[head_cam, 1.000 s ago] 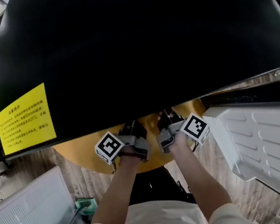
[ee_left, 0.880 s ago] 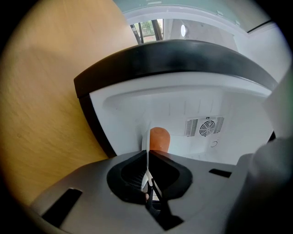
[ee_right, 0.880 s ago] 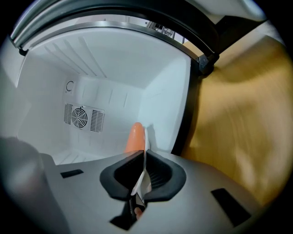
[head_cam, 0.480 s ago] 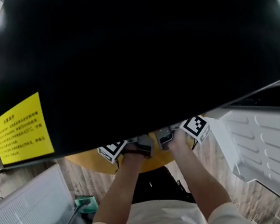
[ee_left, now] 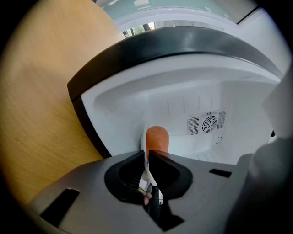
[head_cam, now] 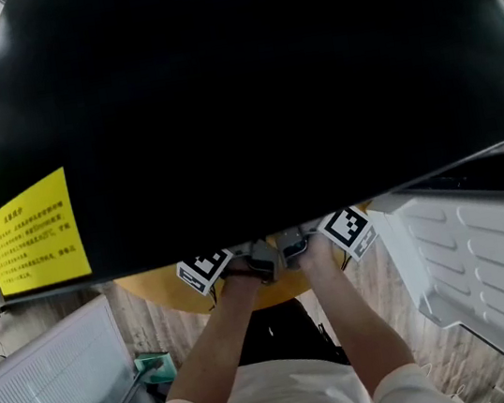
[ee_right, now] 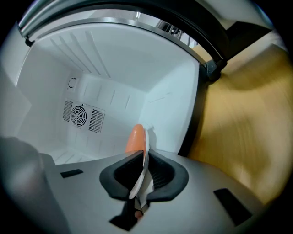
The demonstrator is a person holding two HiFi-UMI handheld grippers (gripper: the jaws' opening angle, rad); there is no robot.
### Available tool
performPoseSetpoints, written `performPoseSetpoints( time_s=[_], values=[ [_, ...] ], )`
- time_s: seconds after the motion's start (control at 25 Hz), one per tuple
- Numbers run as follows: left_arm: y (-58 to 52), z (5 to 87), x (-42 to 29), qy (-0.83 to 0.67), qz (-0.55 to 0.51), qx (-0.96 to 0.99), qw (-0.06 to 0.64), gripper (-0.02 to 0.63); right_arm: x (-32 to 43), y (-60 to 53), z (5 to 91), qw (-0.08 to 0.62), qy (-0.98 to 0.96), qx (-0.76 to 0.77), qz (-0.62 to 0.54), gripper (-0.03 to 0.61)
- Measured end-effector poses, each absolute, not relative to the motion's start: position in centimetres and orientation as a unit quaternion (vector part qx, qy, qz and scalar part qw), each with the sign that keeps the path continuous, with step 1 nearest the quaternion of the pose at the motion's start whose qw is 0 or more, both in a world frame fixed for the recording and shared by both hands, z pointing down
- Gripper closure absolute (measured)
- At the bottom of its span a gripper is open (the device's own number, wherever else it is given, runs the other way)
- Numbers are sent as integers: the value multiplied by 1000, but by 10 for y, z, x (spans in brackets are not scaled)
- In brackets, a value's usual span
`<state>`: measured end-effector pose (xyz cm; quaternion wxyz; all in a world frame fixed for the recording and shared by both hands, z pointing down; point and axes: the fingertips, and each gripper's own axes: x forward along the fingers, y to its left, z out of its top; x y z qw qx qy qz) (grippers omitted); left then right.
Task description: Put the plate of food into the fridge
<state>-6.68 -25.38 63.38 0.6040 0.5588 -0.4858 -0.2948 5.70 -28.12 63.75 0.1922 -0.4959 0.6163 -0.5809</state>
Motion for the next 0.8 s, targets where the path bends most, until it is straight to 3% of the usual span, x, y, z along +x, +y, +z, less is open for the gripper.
performPoseSetpoints(
  time_s=[0.36, 0.8],
  values=[
    [-250, 631, -64, -481, -291, 566, 603, 548, 60, -279, 632, 192, 617, -504, -573, 502],
    [-238, 624, -67, -484, -288, 569, 599, 535, 60, -258, 635, 194, 605, -504, -586, 499]
  ],
)
